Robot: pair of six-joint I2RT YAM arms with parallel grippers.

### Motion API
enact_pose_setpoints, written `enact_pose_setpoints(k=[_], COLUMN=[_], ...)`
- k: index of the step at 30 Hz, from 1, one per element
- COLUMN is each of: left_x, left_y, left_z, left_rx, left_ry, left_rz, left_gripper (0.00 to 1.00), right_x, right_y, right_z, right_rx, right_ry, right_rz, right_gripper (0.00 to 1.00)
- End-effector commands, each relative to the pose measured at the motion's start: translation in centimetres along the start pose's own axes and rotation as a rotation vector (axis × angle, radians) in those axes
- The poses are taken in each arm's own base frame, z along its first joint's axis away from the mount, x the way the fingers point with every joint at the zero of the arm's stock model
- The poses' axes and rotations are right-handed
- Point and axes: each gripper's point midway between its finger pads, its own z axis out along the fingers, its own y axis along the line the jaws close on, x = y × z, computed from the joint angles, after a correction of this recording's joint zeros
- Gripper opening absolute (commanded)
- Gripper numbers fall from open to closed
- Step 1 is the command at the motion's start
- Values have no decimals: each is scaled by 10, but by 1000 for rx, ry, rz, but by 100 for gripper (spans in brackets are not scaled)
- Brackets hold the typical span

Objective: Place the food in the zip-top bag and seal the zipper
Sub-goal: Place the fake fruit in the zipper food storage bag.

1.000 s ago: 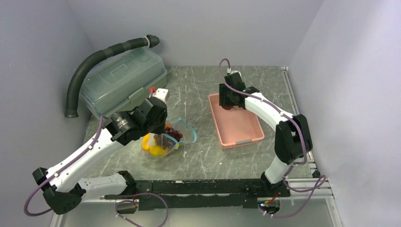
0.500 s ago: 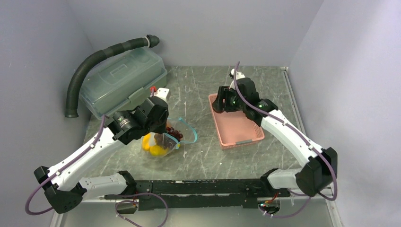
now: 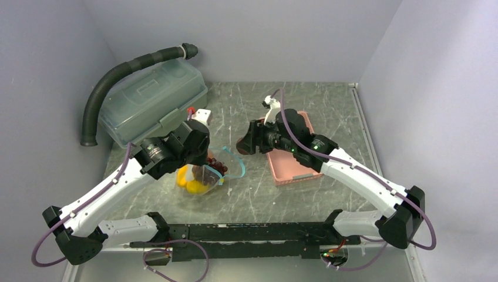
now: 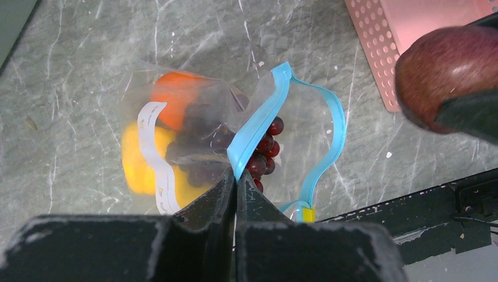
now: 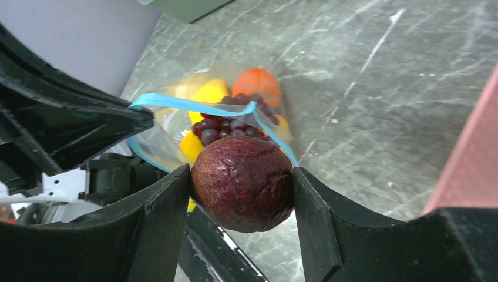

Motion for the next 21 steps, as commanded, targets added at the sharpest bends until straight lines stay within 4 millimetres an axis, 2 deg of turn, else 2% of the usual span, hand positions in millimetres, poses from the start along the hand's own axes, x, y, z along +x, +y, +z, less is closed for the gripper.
enact_pose_setpoints(k=[1,11,21], left_x=[-21,-21,-18], left_y=[-11,-12,-12], left_z=[-5,-6,-7], left_rx=[47,54,59], left_ry=[-68,-69,-66], left_rz=[-42,-54,-65], left_gripper=[8,8,8], right_x=[-2,28,42], right_y=[31,60,78], right_z=[11,49,88], right_rx=[-99,-169,-197], right_ry=[-29,41,63], right_rz=[15,32,81], right_gripper=[18,18,18])
